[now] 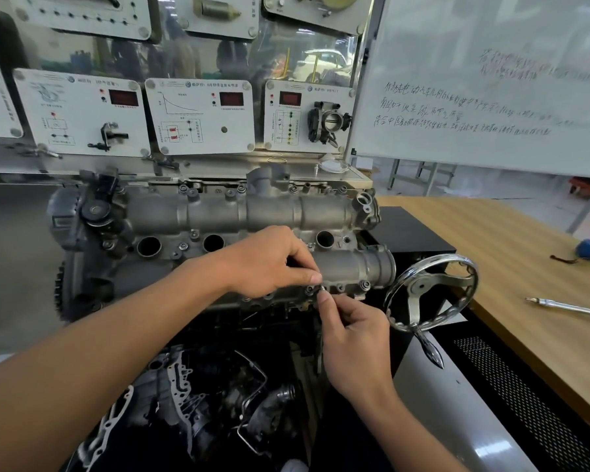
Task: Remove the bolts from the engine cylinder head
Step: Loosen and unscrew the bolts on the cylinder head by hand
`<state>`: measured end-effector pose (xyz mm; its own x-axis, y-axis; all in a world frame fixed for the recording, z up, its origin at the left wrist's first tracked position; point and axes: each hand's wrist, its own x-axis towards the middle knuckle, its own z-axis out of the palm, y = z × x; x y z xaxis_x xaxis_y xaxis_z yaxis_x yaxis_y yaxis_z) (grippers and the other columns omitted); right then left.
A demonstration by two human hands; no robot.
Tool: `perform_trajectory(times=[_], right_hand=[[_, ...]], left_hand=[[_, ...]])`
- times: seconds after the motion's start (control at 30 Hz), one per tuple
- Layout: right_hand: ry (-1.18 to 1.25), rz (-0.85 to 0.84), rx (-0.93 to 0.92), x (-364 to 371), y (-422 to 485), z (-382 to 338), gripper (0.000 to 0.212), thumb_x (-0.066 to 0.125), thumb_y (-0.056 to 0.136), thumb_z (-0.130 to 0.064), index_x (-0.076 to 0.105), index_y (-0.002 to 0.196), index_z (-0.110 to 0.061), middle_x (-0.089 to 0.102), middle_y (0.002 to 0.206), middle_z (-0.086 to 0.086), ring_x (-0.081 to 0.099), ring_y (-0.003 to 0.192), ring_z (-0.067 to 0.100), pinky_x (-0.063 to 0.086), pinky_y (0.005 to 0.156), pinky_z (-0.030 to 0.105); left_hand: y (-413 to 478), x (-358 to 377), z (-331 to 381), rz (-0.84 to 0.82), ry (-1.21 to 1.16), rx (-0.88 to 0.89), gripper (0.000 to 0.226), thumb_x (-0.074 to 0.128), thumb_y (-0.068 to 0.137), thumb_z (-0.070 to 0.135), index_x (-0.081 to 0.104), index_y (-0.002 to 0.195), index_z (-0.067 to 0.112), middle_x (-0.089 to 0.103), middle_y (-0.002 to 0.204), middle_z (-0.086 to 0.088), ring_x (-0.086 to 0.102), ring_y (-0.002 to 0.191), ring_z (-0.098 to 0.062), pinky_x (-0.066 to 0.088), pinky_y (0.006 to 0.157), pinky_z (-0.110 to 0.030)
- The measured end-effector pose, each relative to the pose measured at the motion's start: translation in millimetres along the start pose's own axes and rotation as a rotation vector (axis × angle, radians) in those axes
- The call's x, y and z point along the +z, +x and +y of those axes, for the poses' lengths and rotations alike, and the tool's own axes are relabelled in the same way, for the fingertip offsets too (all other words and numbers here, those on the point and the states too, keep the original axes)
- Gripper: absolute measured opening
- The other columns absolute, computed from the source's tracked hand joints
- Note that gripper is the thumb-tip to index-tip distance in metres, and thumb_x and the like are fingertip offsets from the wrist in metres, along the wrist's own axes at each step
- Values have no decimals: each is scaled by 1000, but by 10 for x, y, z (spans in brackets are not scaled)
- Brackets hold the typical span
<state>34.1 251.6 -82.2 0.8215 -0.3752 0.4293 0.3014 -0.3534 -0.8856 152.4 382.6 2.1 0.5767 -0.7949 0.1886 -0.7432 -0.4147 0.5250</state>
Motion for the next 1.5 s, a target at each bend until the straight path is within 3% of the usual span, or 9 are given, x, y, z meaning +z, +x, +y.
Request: perform_trajectory(times=[0.17,0.3,0.57,0.77,0.93,1.07,1.23,1.37,1.5], right_hand=[[27,49,14,114,-20,15,43,57,99,-27,59,65,-1,35,43,-11,26,41,8,22,40,23],[54,100,44,231,-60,-9,46,56,99,-30,55,60,-6,34,41,-12,26,39,6,23,39,22],[194,284,147,575,-164,-129,54,54,101,-30,44,47,-27,31,40,-10,24,40,11,26,44,25],[250,350,163,621,-152,-111,52,53,101,-27,50,50,-24,34,40,-10,27,40,7,29,45,21],[149,249,77,488,-125,24,48,52,101,-30,49,55,-18,33,41,-7,25,40,8,27,46,21],[-393,-4,-280,-10,57,98,32,56,99,-29,63,72,-13,54,52,-4,47,44,18,41,43,34],[-1190,-519,-1097,-625,902,-314,15,62,92,-31,72,86,-22,67,81,-6,63,79,21,46,65,33],[-1317,-775,-1522,-471,1371,-550,12,61,86,-17,71,90,-23,67,86,-7,61,88,18,43,74,33],[-1260,-828,-1726,-395,1514,-629,8,65,88,-14,71,87,-20,68,81,-6,62,85,19,44,73,32]], left_hand=[[12,4,6,-21,-35,4,13,71,89,38,80,87,29,70,80,17,66,79,-4,54,74,-28],[13,4,20,-32,-63,-17,19,71,87,43,80,84,26,71,79,11,68,76,-30,55,71,-51],[21,-20,53,-57,-11,-14,17,72,88,36,80,78,25,68,75,10,64,73,-12,54,77,-44],[80,-29,107,-106,28,-46,20,71,88,39,80,78,24,72,75,-6,67,72,-34,56,68,-51],[108,-29,99,-136,53,-65,22,70,87,43,79,76,27,72,75,-8,66,69,-35,57,62,-47],[98,11,71,-107,21,-48,23,69,89,43,79,78,26,71,75,-7,65,66,-34,53,56,-34],[72,28,27,-94,-38,-57,22,64,92,43,76,80,29,70,82,-14,65,76,-38,55,73,-49],[-9,38,18,-76,32,6,12,71,90,32,79,86,24,72,87,6,66,82,-16,52,80,-37],[-109,113,40,52,14,39,9,74,88,22,79,86,16,69,83,13,63,80,-6,47,75,-17]])
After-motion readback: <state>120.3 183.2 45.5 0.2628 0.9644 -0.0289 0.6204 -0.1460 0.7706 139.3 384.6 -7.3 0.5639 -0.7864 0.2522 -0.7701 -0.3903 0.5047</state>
